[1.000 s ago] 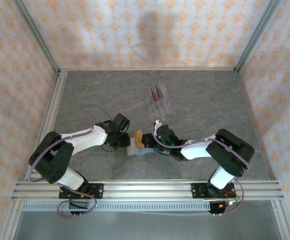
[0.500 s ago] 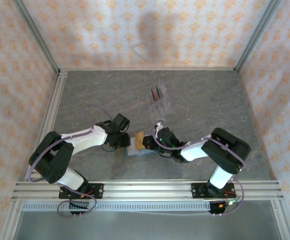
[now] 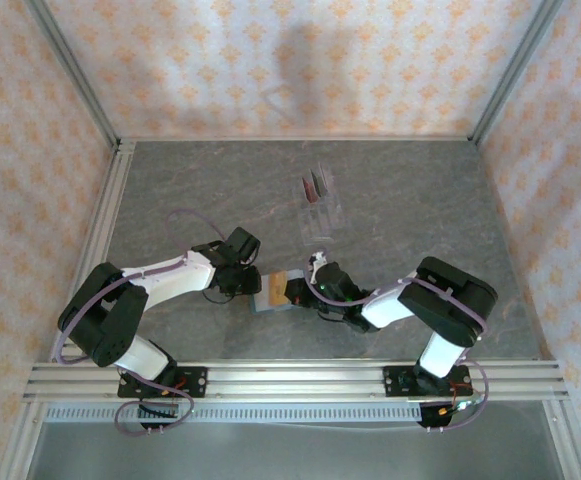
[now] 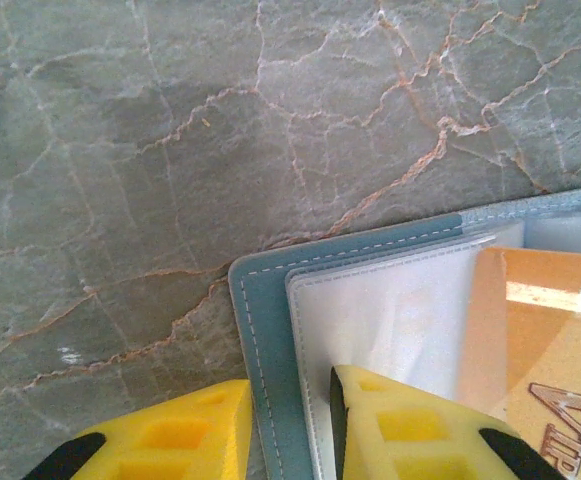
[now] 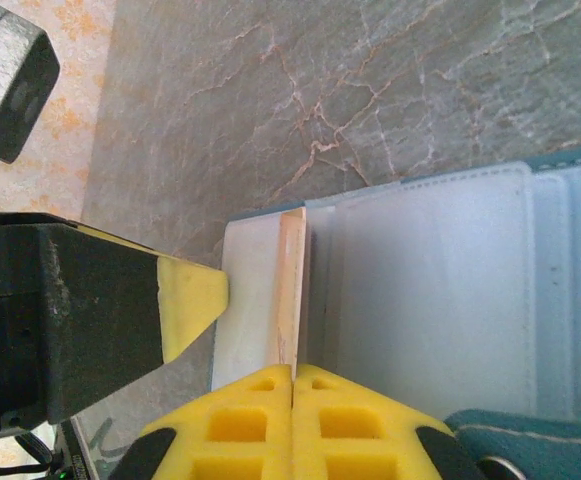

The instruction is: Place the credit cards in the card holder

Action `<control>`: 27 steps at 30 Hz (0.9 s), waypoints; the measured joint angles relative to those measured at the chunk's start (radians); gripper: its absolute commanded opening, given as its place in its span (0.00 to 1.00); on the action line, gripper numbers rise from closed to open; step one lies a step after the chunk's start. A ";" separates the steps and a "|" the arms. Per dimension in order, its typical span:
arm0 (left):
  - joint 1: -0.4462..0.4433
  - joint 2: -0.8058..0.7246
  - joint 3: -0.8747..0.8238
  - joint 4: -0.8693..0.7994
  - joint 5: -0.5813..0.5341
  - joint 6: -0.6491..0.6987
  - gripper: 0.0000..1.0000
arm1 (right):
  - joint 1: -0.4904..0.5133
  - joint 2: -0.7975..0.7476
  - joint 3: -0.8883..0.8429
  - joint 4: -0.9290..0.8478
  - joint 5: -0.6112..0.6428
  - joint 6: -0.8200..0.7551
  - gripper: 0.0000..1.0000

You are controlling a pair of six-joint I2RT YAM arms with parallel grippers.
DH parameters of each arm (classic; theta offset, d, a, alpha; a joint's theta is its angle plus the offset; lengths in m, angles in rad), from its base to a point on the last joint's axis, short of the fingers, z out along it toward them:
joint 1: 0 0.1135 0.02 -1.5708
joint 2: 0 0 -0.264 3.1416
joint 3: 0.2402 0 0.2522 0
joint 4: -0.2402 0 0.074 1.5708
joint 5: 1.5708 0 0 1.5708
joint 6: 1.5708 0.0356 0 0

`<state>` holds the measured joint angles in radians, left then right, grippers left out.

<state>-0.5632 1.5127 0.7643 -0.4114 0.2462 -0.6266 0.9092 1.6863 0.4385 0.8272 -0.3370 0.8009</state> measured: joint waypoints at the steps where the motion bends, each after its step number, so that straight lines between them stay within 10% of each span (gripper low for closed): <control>1: 0.000 0.000 0.000 0.000 0.000 0.000 0.28 | 0.001 0.000 -0.004 0.004 0.000 0.002 0.00; 27: 0.000 0.000 0.000 0.000 0.000 0.000 0.27 | 0.011 0.080 0.100 -0.058 -0.072 0.003 0.00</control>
<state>-0.5632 1.5127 0.7643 -0.4118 0.2459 -0.6266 0.9203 1.7668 0.5388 0.7692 -0.4095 0.8040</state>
